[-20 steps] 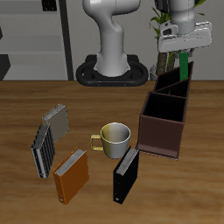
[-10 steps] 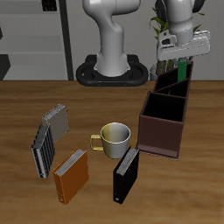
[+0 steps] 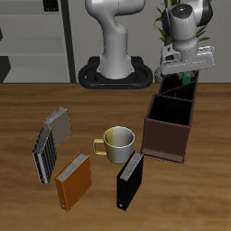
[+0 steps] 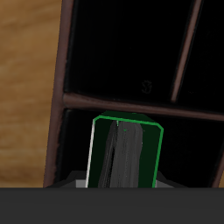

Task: Place the green book into the left desk caddy's left compartment

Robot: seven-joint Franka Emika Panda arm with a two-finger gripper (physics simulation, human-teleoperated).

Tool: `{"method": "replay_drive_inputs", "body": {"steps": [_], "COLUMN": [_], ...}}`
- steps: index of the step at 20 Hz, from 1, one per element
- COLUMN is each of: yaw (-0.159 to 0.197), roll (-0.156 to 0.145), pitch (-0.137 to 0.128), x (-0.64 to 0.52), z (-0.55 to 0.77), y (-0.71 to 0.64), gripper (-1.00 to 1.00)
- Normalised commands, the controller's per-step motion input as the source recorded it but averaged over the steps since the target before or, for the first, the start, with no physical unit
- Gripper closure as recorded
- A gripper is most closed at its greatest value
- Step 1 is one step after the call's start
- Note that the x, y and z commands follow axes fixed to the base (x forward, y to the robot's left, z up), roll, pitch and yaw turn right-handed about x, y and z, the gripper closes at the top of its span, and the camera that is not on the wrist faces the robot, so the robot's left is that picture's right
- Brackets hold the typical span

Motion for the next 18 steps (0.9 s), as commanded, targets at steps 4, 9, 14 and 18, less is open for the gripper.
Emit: {"method": "replay_drive_inputs", "body": {"steps": [4, 9, 14, 18], "yaw": [0.028, -0.018, -0.010, -0.036], "roll": [0.088, -0.021, -0.029, -0.078], "pitch": [0.049, 0.002, -0.005, -0.002], "x": [-0.12, 0.01, 0.05, 0.32], "z": [-0.13, 0.08, 0.10, 0.15], "y": [0.05, -0.13, -0.15, -0.32], "gripper": [-1.00, -1.00, -1.00, -1.00]}}
